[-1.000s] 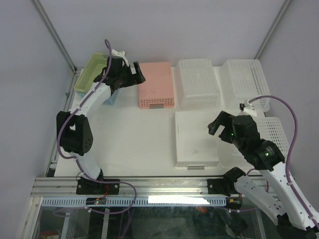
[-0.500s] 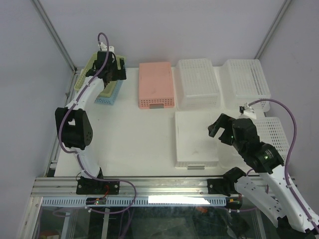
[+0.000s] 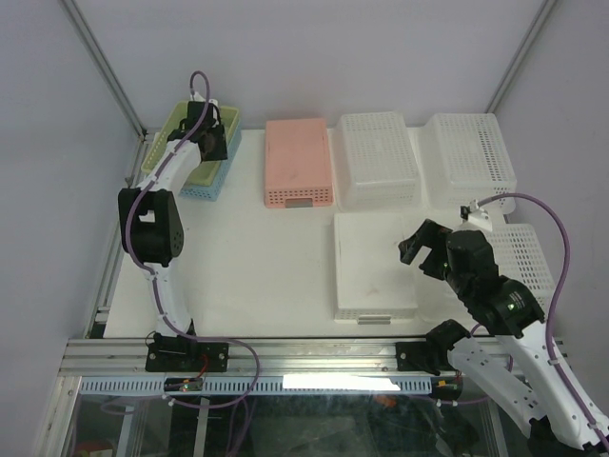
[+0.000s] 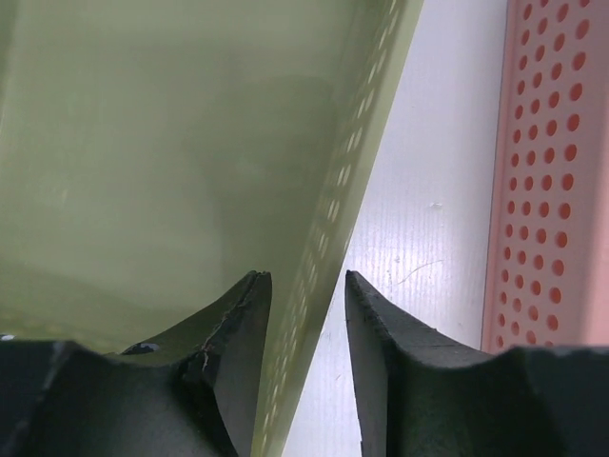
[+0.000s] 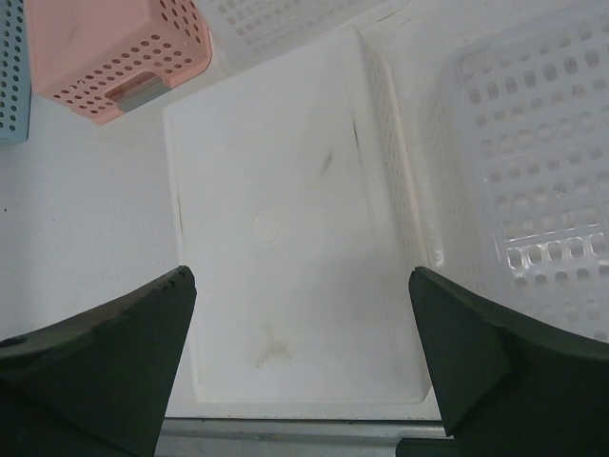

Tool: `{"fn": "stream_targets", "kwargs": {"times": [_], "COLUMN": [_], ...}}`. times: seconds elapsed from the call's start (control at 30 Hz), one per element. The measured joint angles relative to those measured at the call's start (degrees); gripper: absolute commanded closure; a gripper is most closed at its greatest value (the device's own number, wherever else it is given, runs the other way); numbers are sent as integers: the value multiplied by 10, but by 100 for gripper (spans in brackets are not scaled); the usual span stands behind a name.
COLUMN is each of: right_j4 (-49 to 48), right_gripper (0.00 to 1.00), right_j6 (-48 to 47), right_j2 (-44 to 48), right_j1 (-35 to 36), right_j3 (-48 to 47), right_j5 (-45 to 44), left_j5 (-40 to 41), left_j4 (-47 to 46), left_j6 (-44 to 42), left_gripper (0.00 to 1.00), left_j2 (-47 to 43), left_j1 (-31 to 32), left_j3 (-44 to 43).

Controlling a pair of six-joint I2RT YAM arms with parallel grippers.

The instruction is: Turn the large container upside down

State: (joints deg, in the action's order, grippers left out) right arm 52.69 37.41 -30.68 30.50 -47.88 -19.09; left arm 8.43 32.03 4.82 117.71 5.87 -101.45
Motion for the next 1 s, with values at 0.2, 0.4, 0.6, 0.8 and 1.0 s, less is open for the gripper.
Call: {"fn": "stream_targets", "kwargs": {"times": [0.2, 0.4, 0.6, 0.8, 1.0], "right_j4": [1, 5, 12, 12, 12], "right_gripper": [1, 1, 1, 1, 1], "right_j6": [0, 2, 2, 2, 2], "right_j2": [0, 0, 0, 0, 0], "right_j1": [0, 0, 0, 0, 0], "right_j3": [0, 0, 0, 0, 0], "right_j5": [0, -1, -2, -4, -7], "left_j5": [-12, -16, -20, -24, -18], "left_j4": [0, 0, 1, 1, 9], "left_j6": [0, 0, 0, -7, -12], "left_gripper": [78, 71, 77, 97, 100], "left_j2": [4, 13, 33, 46, 47], "left_j1": [1, 1, 1, 1, 1], "left_j3": [-6, -20, -37, -45, -49]}}
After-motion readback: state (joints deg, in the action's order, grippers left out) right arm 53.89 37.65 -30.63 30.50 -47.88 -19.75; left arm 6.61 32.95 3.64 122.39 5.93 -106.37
